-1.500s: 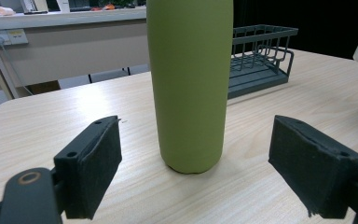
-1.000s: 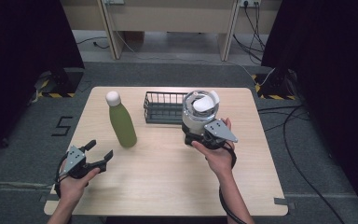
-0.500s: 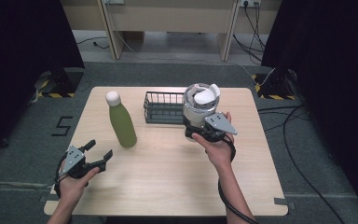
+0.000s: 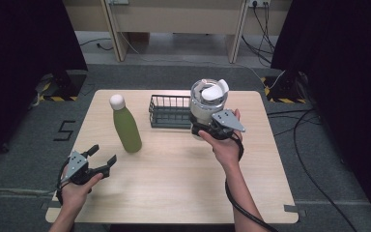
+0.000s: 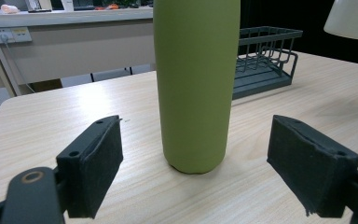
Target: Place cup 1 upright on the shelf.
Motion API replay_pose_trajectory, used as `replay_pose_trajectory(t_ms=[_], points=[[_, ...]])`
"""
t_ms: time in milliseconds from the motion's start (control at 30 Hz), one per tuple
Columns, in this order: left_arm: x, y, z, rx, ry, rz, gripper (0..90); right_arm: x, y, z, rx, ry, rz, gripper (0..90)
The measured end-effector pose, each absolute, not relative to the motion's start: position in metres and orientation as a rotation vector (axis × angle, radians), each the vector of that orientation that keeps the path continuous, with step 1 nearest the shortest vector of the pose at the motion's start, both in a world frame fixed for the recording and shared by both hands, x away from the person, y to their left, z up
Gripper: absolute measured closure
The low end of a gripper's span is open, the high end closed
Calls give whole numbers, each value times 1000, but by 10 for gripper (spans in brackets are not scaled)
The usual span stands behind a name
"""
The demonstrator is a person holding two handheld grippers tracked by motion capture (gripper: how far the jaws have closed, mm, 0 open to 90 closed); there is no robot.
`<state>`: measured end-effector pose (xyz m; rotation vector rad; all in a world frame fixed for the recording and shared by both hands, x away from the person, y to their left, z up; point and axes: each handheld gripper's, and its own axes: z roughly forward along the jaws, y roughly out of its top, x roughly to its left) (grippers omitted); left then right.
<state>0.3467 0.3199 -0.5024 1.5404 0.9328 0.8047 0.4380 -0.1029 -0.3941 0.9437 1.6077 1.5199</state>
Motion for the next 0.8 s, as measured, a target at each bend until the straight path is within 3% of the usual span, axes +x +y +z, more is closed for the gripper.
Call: replay_pose_trajectory(t_ms=[800], points=[[347,321,-503,1538,940,807,171,469,-94,-381,963,1590,1504,104]])
